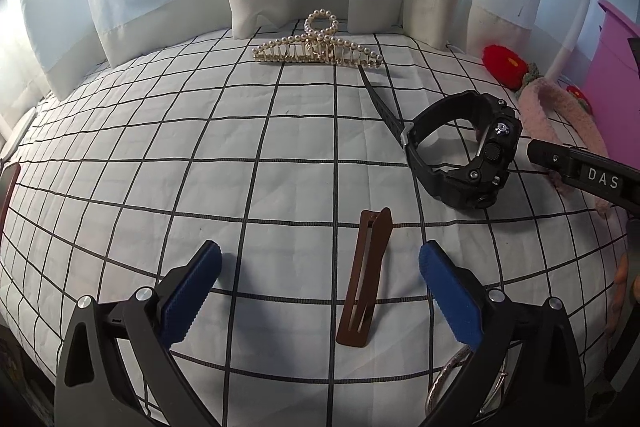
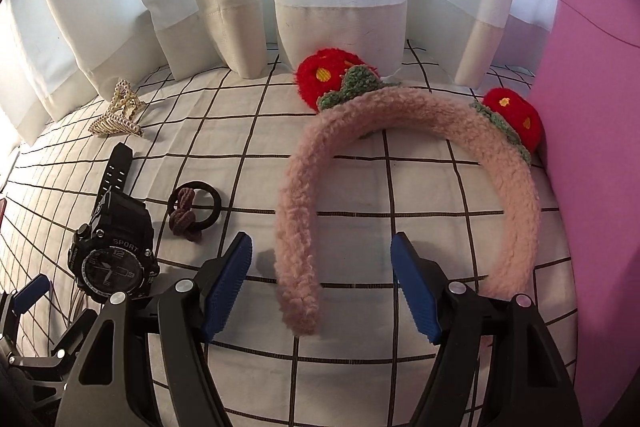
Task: Organize jewelry
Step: 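Lower the left tool onto the brown hair clip while the right tool closes on the pink headband, then lift the brown hair clip and pink headband and carry both over the pink tub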
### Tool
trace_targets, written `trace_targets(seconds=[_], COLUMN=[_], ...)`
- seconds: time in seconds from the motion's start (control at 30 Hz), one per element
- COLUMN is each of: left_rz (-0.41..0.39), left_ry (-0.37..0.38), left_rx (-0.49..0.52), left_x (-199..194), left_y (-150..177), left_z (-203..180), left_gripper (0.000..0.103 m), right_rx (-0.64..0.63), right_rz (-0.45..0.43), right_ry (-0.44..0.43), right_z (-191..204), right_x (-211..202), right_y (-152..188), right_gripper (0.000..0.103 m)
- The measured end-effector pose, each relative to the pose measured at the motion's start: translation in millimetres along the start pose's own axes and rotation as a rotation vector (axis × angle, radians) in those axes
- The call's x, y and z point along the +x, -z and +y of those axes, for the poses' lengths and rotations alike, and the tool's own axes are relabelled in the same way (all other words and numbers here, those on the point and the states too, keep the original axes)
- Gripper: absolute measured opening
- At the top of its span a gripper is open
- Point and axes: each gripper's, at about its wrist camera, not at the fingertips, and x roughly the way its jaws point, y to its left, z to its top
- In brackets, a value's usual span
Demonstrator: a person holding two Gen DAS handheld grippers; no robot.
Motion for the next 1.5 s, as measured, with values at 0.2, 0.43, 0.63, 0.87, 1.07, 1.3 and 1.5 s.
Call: trace_targets(seconds=[0.2,0.43,0.63,0.87,1.07,1.3,1.5], left_rz=[-0.003,-0.024,-0.045,-0.052,-0.041,-0.032,-0.034], left_ry=[-0.010,-0.020,-0.011,-0.012,-0.009,0.016,0.038], left_rx=[-0.020,-0.037,-0.022,-0.007,-0.029,-0.025,-0.012], left_x=[-0.5,-3.9,-12.4,-17.0,-25.3,-46.6,-73.8], left_y=[-0.2,3.6,7.0,7.2,5.7,-2.6,-18.8], left_z=[-0.8,-3.4,-9.0,-7.3,4.8,19.0,32.5], left_gripper=[0.097,0.091,0.063,0.013,0.013,0.013,0.013], right_rx=[-0.050,-0.063,-0.094,-0.024,0.014,0.072,0.130], right_rz=[-0.023,-0.055,-0.062,-0.098,-0.110,-0.104,-0.118], right_ry=[0.041,0.021,0.012,-0.086,-0.121,-0.189,-0.211], right_z=[6.6,6.1,8.3,3.1,0.6,5.8,6.7], right_x=[6.3,4.4,-2.6,-17.7,-36.0,-67.1,-104.6], right_y=[-2.9,0.8,3.7,10.4,13.9,12.4,5.8], right_gripper=[0.069,0.063,0.012,0.010,0.010,0.010,0.010])
